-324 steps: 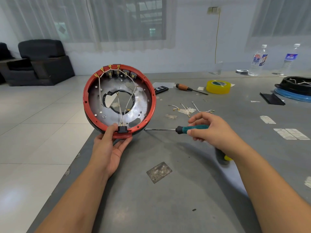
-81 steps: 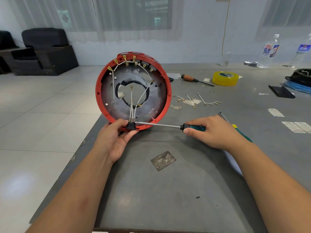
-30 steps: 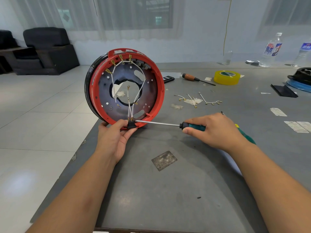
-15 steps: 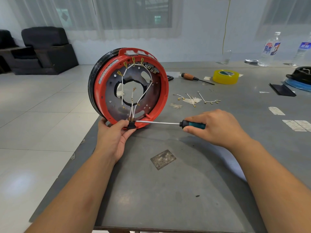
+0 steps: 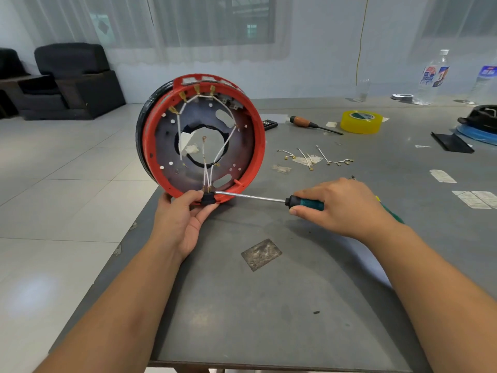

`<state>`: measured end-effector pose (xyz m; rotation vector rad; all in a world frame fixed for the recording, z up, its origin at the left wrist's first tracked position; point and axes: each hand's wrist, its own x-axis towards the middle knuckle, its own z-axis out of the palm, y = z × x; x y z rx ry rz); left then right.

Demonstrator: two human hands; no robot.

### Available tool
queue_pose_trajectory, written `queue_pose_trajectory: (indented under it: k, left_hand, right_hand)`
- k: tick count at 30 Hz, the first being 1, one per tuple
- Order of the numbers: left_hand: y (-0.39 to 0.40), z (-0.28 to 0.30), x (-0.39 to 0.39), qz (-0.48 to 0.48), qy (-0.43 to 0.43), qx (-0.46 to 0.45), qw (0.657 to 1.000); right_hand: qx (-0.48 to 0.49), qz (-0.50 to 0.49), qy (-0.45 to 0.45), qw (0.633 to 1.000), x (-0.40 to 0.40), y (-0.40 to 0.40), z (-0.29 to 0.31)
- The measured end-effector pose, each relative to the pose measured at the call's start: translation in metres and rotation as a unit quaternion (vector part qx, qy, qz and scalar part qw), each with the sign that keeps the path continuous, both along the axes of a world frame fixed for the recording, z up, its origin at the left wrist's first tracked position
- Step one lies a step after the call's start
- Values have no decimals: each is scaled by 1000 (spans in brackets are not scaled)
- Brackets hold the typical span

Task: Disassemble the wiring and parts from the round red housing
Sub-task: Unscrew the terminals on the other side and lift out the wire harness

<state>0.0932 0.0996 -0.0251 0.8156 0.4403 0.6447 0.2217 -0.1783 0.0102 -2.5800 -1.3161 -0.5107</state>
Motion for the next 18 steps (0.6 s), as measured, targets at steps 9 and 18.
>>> queue_pose_trajectory:
  k: [9, 18]
  left_hand:
    - [4, 3, -1, 2, -14, -63, 998]
    - [-1, 1, 0, -6, -22, -61, 998]
  right_hand:
    - [-22, 3, 43, 999, -10, 10, -4]
    - [4, -14, 76, 997, -10, 19, -13]
